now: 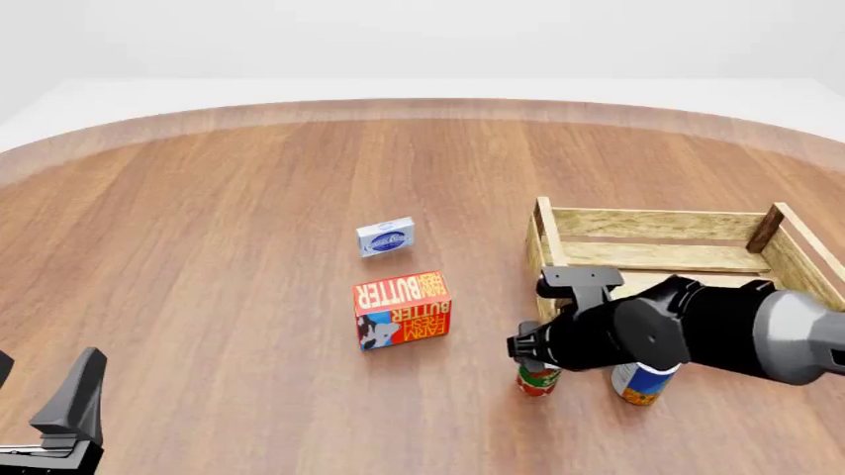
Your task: Pick up the tomato sauce, and put it in the wooden tray.
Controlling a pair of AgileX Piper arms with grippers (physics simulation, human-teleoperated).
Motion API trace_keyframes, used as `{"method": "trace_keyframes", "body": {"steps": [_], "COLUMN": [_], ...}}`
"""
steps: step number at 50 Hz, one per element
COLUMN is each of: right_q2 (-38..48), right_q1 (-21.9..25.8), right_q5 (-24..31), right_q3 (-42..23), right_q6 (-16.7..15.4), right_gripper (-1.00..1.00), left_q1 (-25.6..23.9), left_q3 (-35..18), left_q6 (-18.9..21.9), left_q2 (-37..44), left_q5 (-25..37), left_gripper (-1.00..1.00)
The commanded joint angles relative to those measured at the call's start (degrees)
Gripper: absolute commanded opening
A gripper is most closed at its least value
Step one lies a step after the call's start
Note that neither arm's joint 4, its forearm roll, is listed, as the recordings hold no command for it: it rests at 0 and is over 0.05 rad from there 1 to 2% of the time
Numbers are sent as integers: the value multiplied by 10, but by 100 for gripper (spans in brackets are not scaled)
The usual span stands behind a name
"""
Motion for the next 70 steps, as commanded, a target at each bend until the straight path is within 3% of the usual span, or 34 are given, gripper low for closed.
{"method": "trace_keyframes", "body": {"steps": [1,9,11,24,26,28,31,33,37,40,45,47,53,63,70], "right_q2": [-5,4,23,-24,-36,-76,-81,-114,-127,-170,-175,-193,-190,-200,-188], "right_q1": [6,32,62,78,89,60,63,46,63,39,39,28,28,-33,-102], "right_q5": [0,5,10,48,59,71,87,100,133,166,193,206,218,244,248], "right_q3": [-2,-16,-36,-69,-81,-75,-86,-90,-130,-150,-182,-197,-227,-260,-273], "right_q6": [-2,13,34,27,37,0,4,-17,-17,-36,-28,-42,-43,-57,-73], "right_gripper": [-100,-100,-100,-100,-100,-100,-100,-100,-100,-100,-100,-100,-100,-100,-100], "left_q1": [-11,-11,-11,-11,-11,-11,-11,-12,-11,-11,-12,-11,-11,-11,-11], "left_q3": [0,0,0,0,0,0,0,0,0,0,0,0,0,0,0], "left_q6": [0,0,0,0,0,0,0,0,0,0,0,0,0,0,0], "left_q2": [0,0,0,0,0,0,0,0,0,0,0,0,0,0,0], "left_q5": [0,0,0,0,0,0,0,0,0,0,0,0,0,0,0], "left_gripper": [100,100,100,100,100,100,100,100,100,100,100,100,100,100,100]}}
